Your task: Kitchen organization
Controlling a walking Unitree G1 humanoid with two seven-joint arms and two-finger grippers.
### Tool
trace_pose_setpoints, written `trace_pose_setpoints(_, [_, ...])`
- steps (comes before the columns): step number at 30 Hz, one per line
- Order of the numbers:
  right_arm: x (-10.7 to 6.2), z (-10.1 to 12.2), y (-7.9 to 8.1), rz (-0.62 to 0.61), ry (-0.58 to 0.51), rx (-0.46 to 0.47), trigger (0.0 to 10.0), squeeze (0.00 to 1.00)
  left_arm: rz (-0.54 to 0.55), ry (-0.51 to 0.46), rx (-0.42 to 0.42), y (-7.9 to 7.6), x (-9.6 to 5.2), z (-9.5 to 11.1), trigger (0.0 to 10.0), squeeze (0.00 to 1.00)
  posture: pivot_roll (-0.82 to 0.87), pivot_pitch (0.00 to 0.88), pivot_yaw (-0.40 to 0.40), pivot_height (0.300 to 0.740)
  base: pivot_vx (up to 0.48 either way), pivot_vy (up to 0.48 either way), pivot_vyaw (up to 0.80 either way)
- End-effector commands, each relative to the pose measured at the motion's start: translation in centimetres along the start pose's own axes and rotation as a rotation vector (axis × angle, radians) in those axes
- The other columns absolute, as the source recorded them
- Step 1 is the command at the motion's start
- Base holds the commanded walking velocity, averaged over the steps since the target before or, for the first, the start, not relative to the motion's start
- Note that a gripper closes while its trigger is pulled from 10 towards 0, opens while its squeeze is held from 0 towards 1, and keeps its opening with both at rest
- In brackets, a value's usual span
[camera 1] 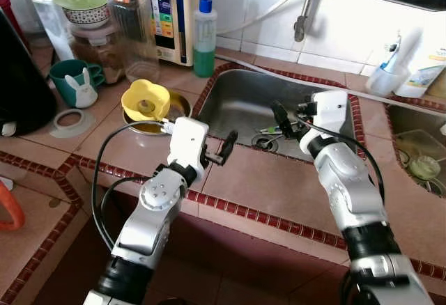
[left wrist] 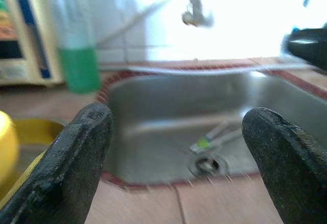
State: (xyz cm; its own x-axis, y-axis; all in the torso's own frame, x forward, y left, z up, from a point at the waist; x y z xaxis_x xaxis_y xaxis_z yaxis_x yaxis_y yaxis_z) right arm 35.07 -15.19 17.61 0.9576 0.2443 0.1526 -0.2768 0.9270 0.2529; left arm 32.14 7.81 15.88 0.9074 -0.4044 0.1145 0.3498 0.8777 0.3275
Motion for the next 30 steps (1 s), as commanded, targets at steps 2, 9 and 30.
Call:
trace_pose_setpoints(2, [-0.6, 0.7, 0.7, 0.023, -0.019, 0.006, 10.0, 1.0, 0.069, 0.022, 0.015, 0.9, 0.1, -0.4, 10.0, 0.0, 0.08, 0.027, -0.031, 0.74, 0.0, 0.0, 0.0])
trace_pose_setpoints(9, [-3.0, 1.1, 2.9, 0.083, -0.006, 0.056, 10.0, 1.0, 0.197, 0.062, 0.026, 2.8, 0.3, -1.1, 10.0, 0.0, 0.07, 0.024, -0.03, 0.74, 0.0, 0.0, 0.0])
trace_pose_setpoints(30, [-4.7, 0.9, 6.6, 0.194, 0.08, 0.087, 10.0, 1.0, 0.506, -0.101, 0.024, 7.6, 0.5, 4.1, 10.0, 0.0, 0.07, 0.014, -0.026, 0.74, 0.0, 0.0, 0.0])
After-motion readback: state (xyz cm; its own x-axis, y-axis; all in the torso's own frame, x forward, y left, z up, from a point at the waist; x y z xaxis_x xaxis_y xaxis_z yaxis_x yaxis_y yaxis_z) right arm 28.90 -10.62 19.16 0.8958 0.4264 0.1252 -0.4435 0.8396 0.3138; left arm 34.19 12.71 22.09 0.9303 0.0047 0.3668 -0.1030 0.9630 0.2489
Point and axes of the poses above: a point about 5 cm out from each wrist's last joint towards the gripper, its own x axis pointing out of the wrist towards the gripper, its own z axis along the axis of the wrist's last joint, y = z × x, the point moved 1 cm from there along x, pointing out of the wrist towards the gripper, and after that the axes turned 15 degrees about x, right-handed, at the moved point
